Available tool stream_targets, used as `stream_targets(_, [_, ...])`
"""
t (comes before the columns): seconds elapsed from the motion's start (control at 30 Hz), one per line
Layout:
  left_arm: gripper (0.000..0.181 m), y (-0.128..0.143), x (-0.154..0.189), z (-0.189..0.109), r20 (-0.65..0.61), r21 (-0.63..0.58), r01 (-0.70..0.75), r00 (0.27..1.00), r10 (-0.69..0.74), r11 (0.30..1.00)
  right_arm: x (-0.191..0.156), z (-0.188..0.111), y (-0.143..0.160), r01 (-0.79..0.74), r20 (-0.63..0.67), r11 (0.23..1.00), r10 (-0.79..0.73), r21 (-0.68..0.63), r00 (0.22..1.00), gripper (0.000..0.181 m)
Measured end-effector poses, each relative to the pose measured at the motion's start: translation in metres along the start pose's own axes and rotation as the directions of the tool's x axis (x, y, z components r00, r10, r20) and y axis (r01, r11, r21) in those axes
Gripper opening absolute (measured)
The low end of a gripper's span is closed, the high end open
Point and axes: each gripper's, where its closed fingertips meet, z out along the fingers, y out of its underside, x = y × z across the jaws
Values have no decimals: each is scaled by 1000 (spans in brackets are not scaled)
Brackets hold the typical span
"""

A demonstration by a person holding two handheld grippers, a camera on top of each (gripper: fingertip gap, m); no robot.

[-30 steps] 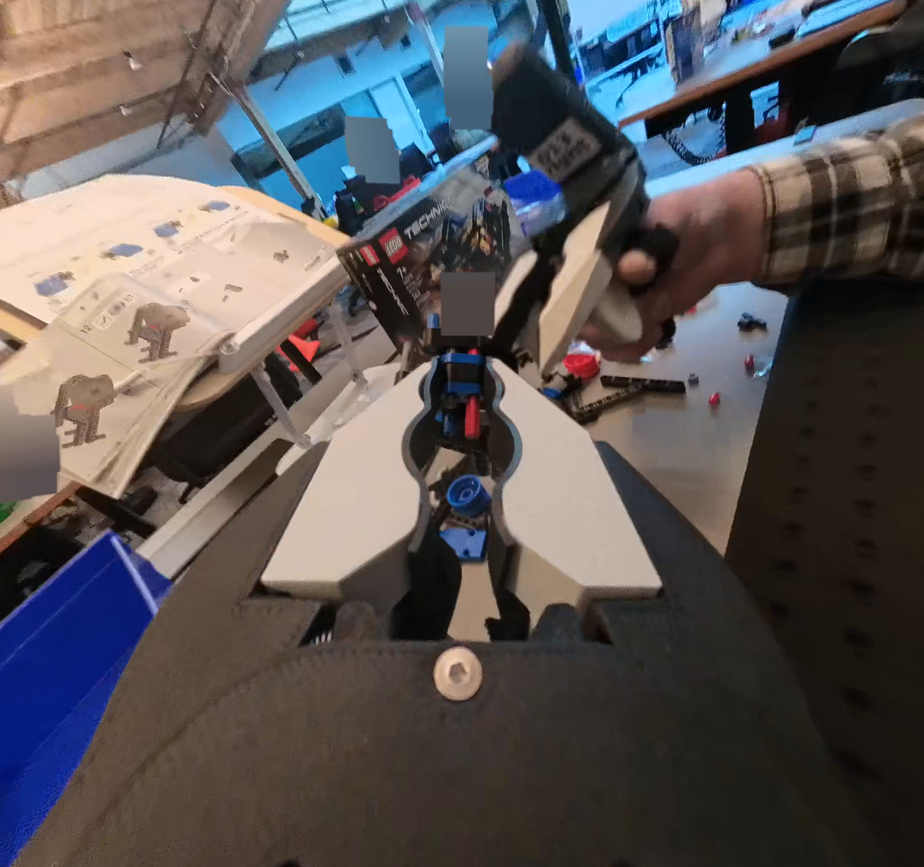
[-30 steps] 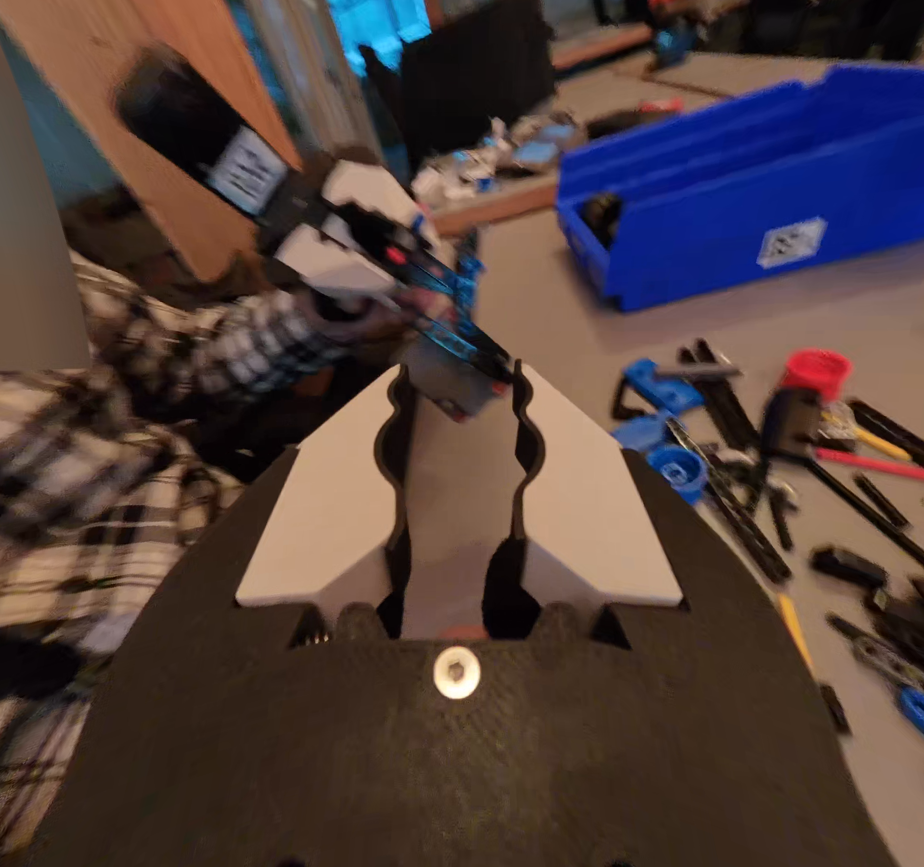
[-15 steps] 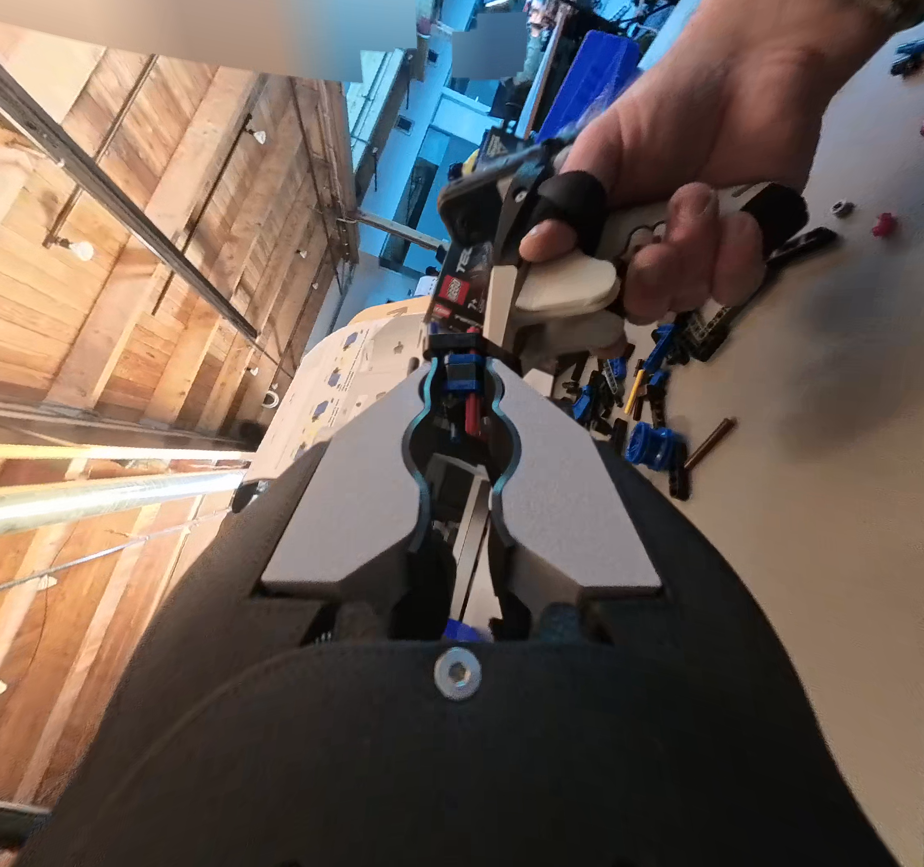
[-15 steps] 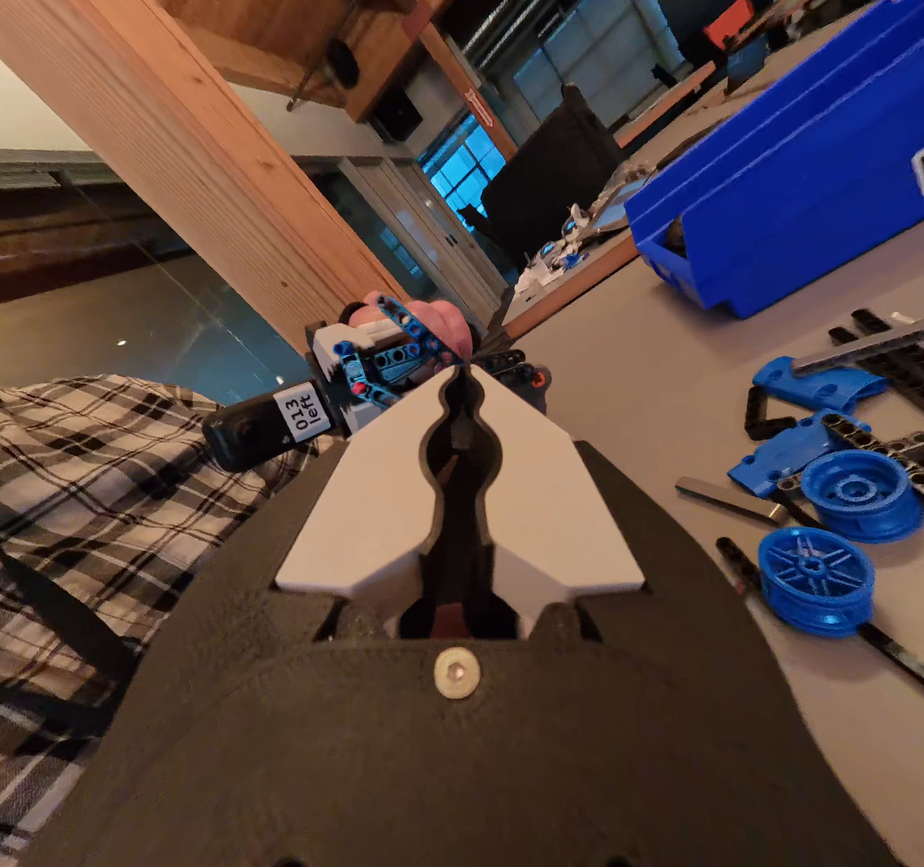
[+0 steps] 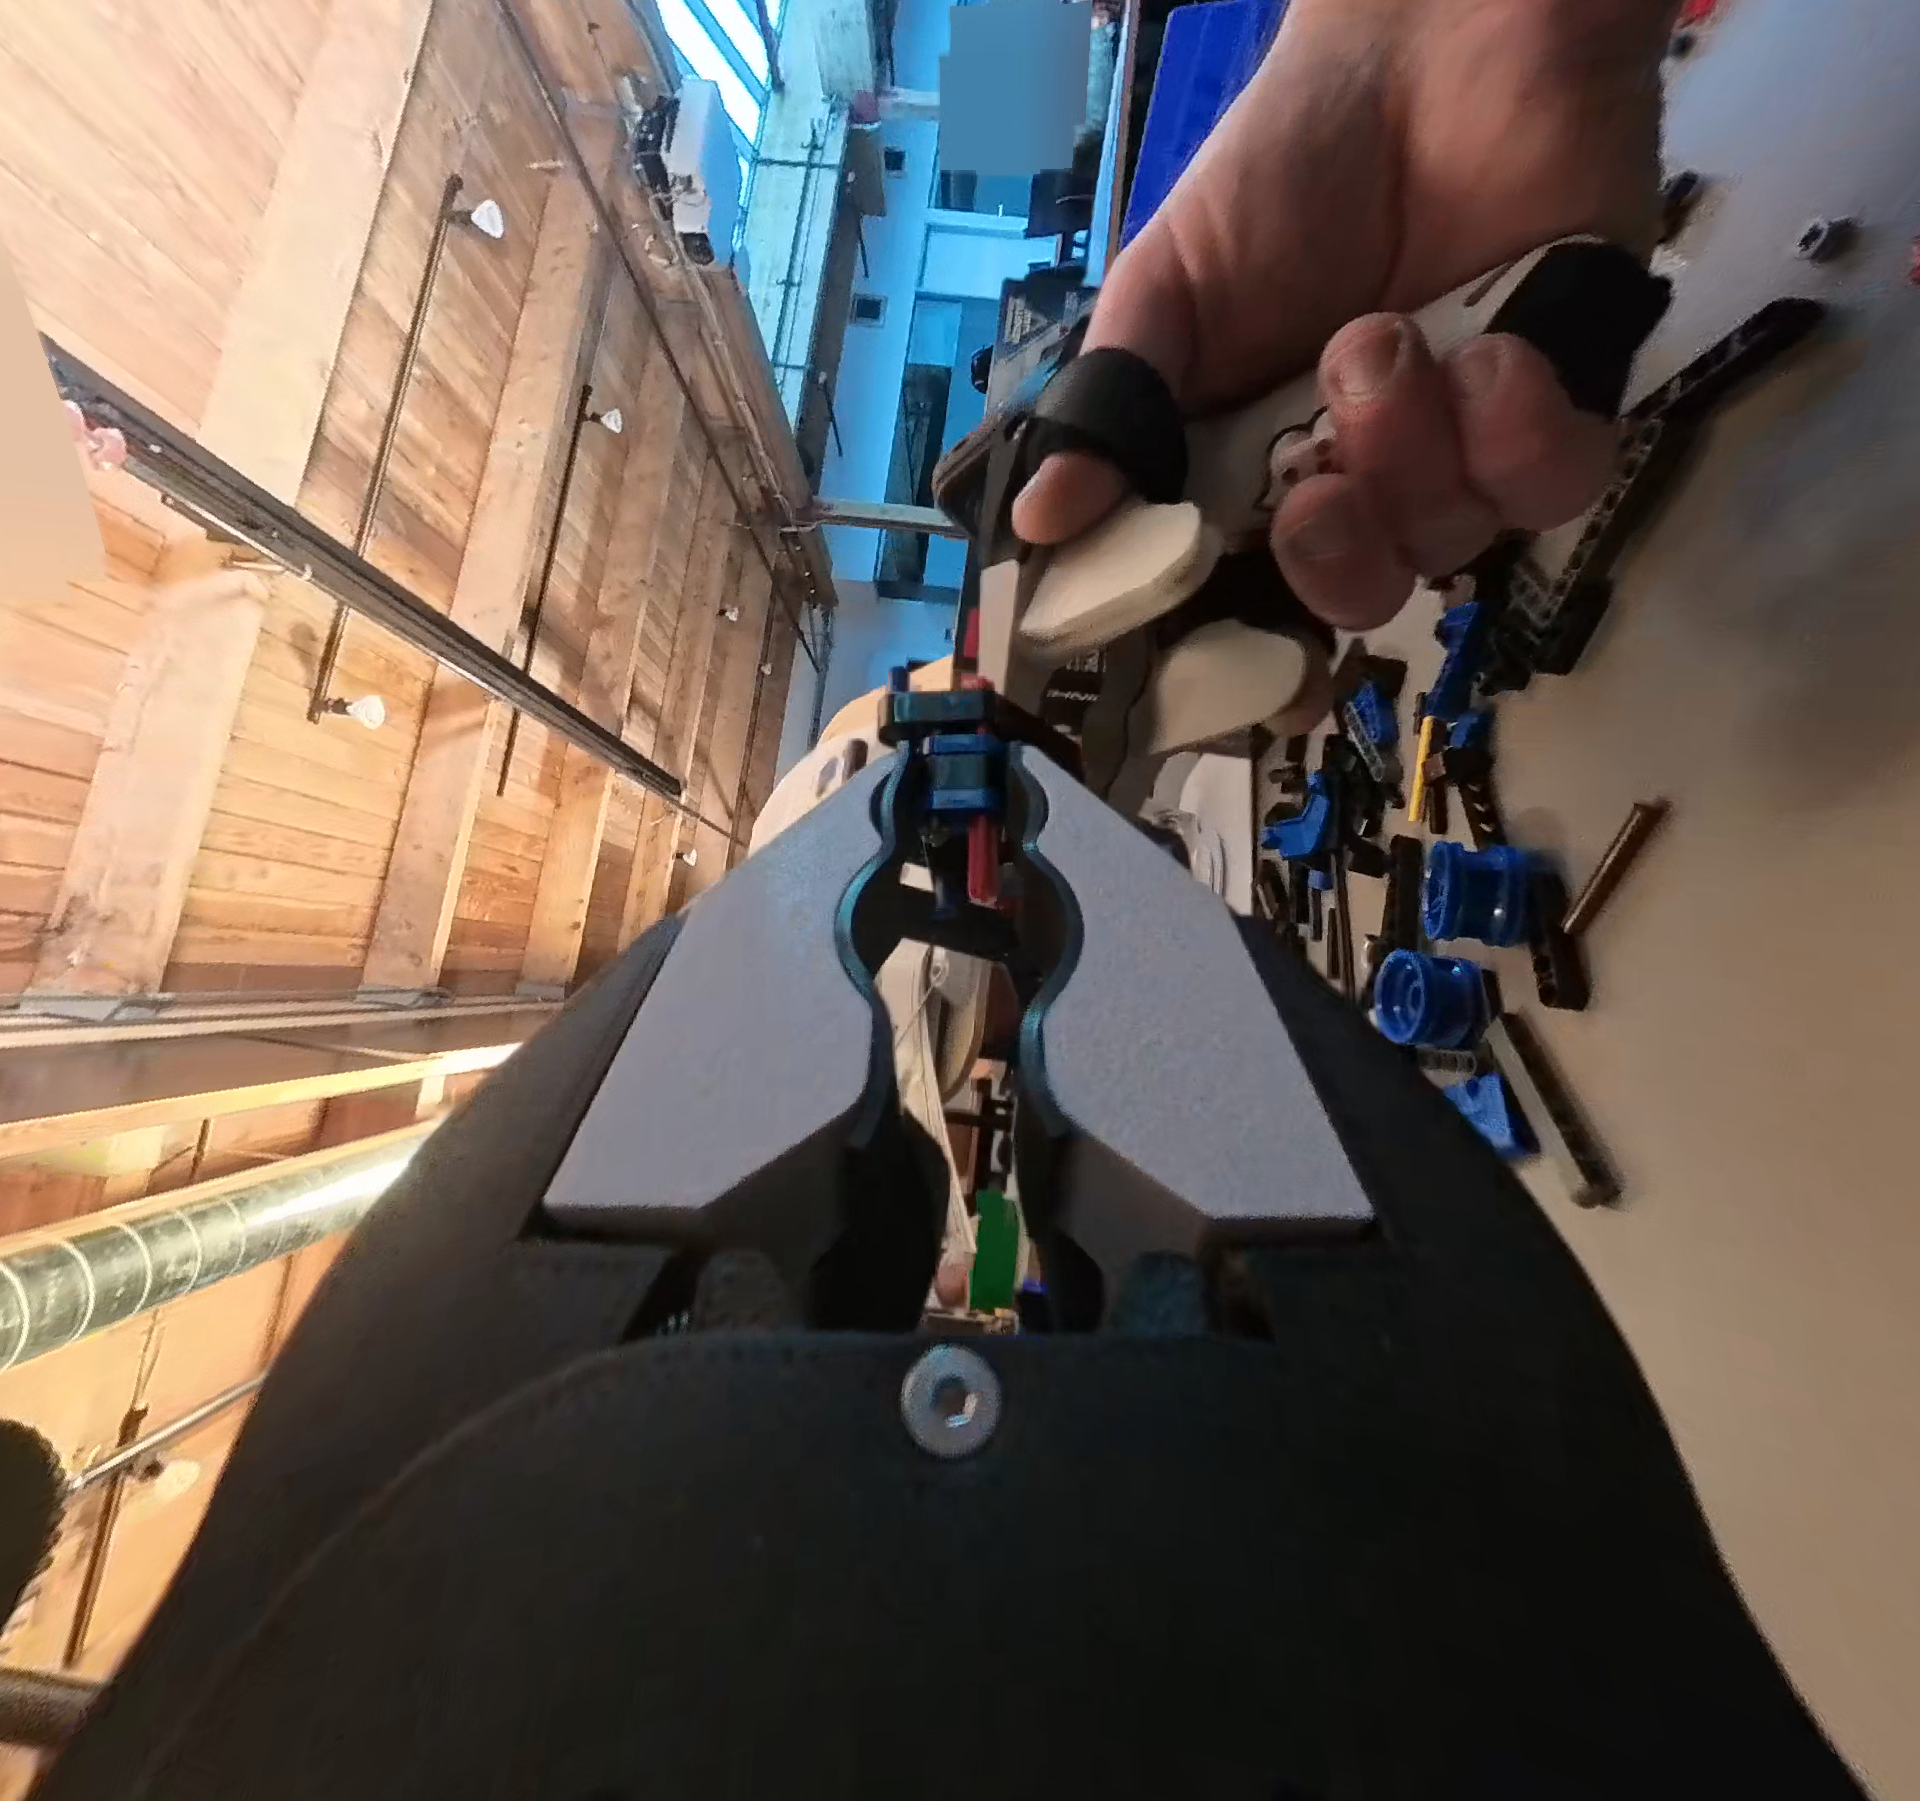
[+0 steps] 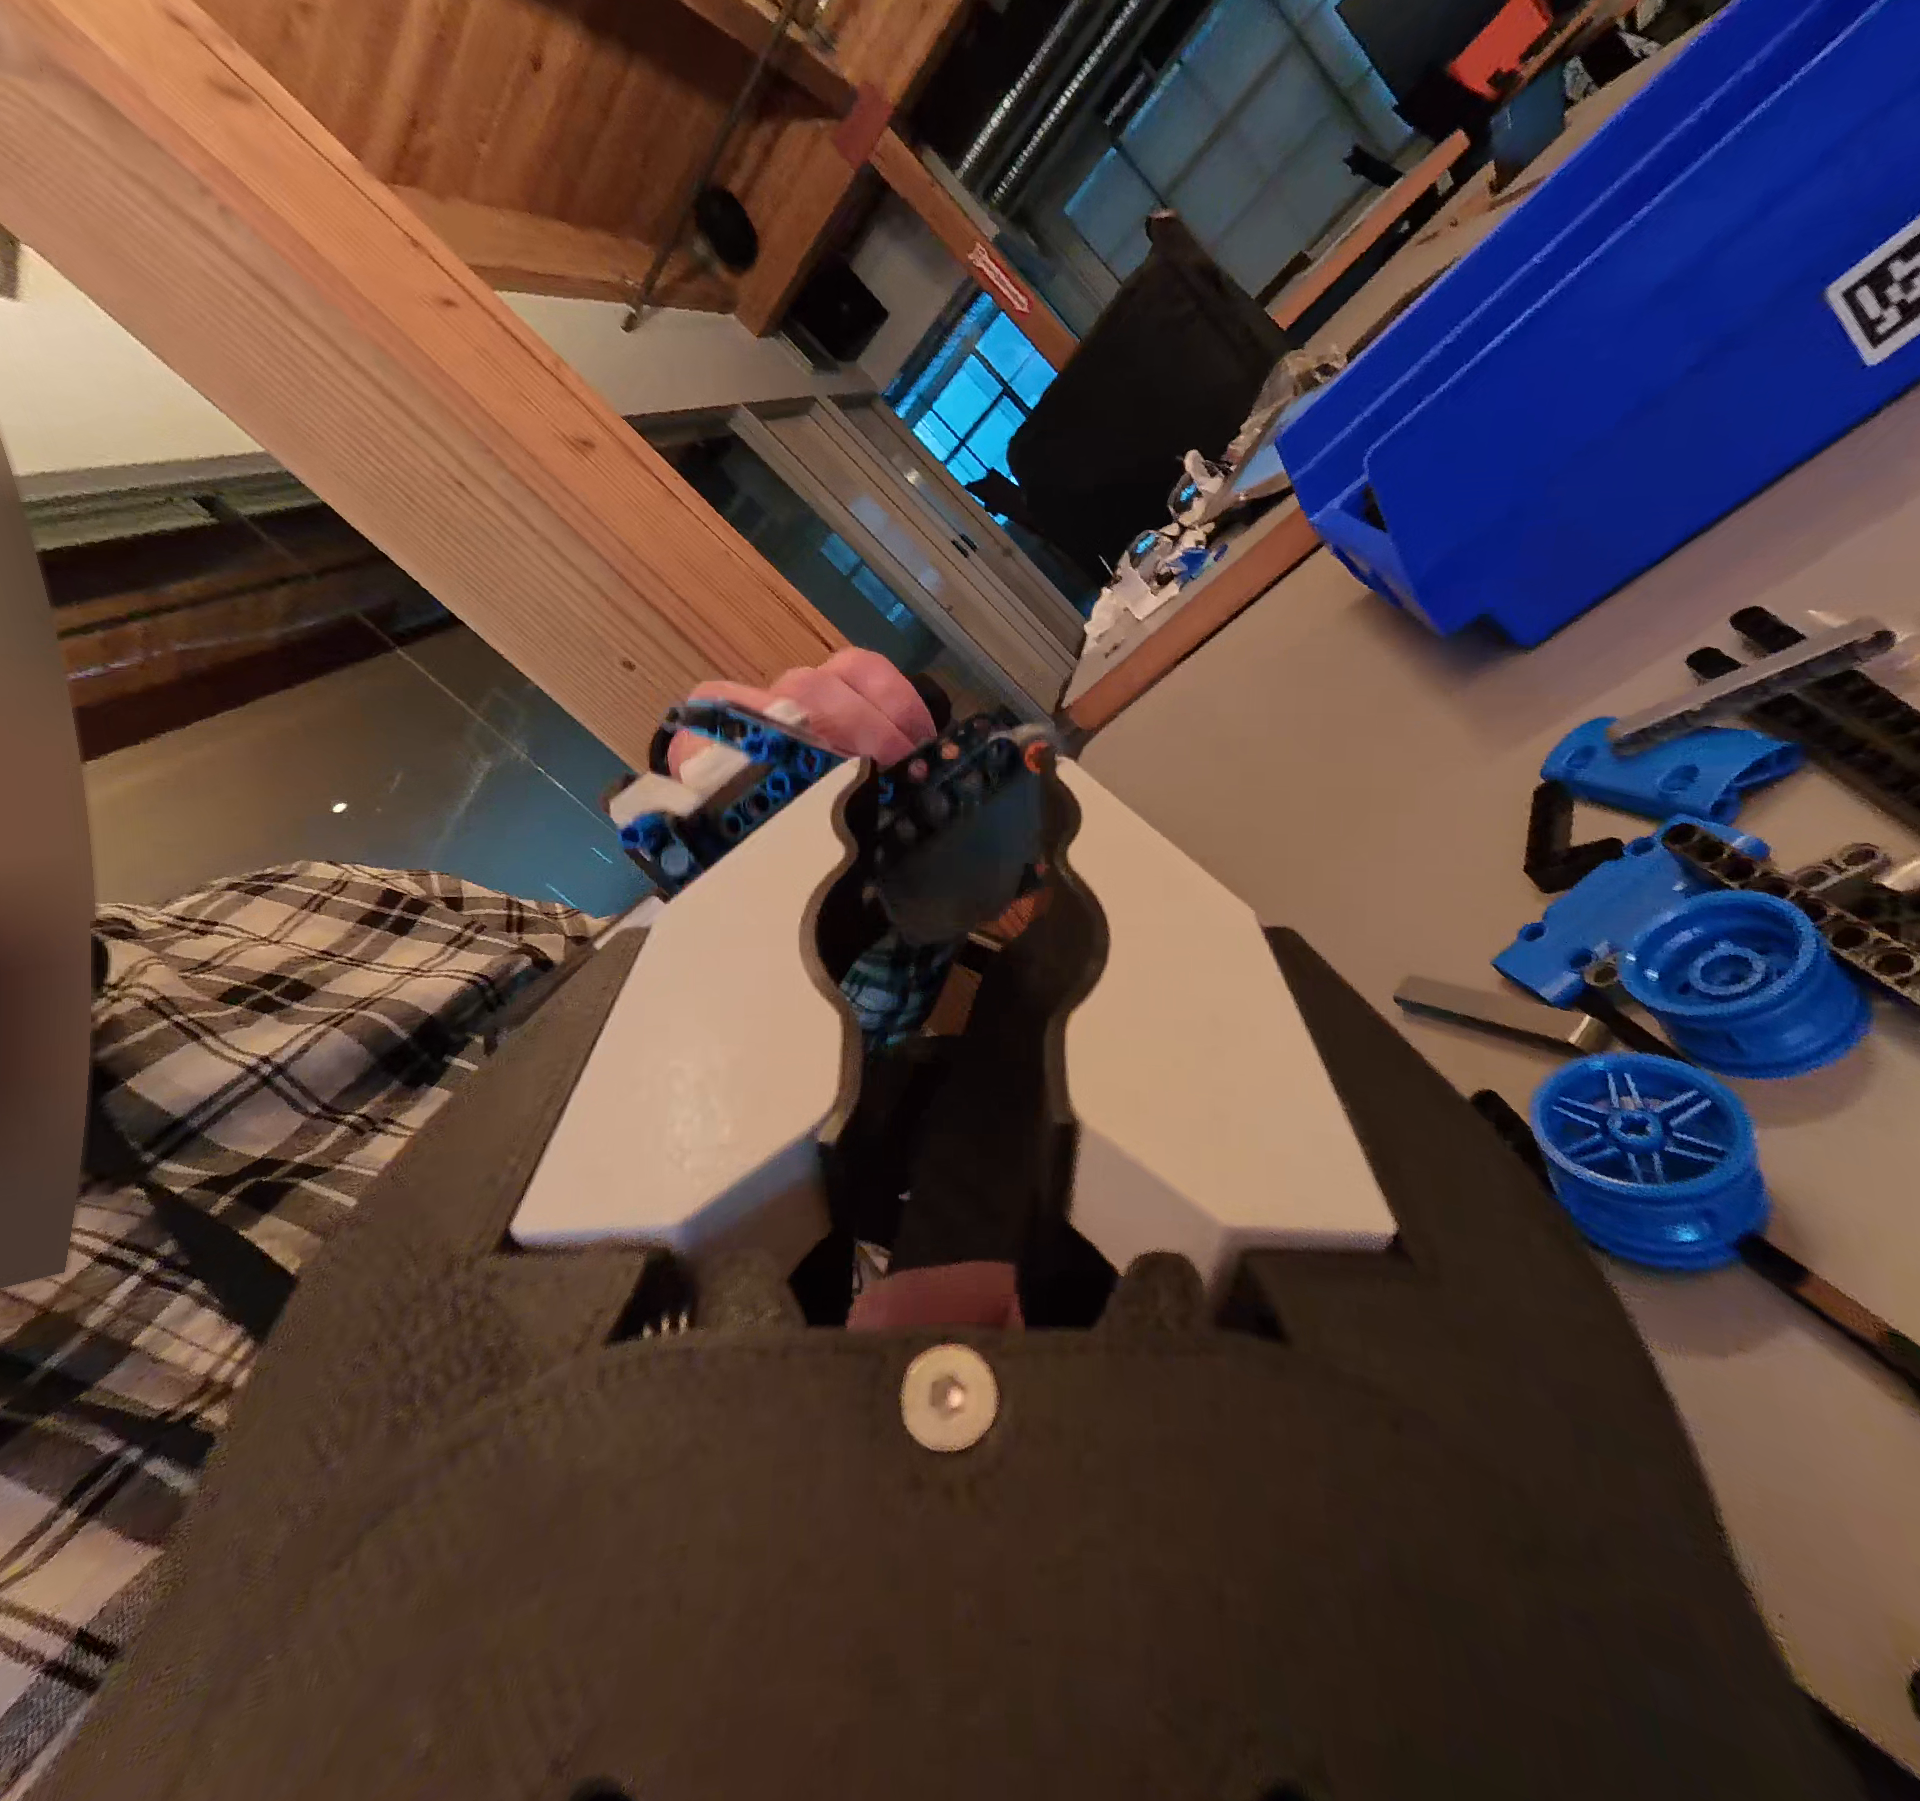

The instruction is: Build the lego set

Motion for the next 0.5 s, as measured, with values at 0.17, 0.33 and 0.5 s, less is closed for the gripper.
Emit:
stream_targets(0.17, [13,-12,12,6,-36,37,-15,999,16,999,0,4,9,30,-16,998,-31,-56,999,24])
stream_targets(0.33, [18,-6,20,14,-82,15,54,995,-52,998,0,-6,-11,134,-70,991,-132,19,989,14])
stream_targets(0.5, [23,3,29,18,-130,-9,213,968,-212,977,4,-21,-29,257,-176,965,-243,59,954,7])
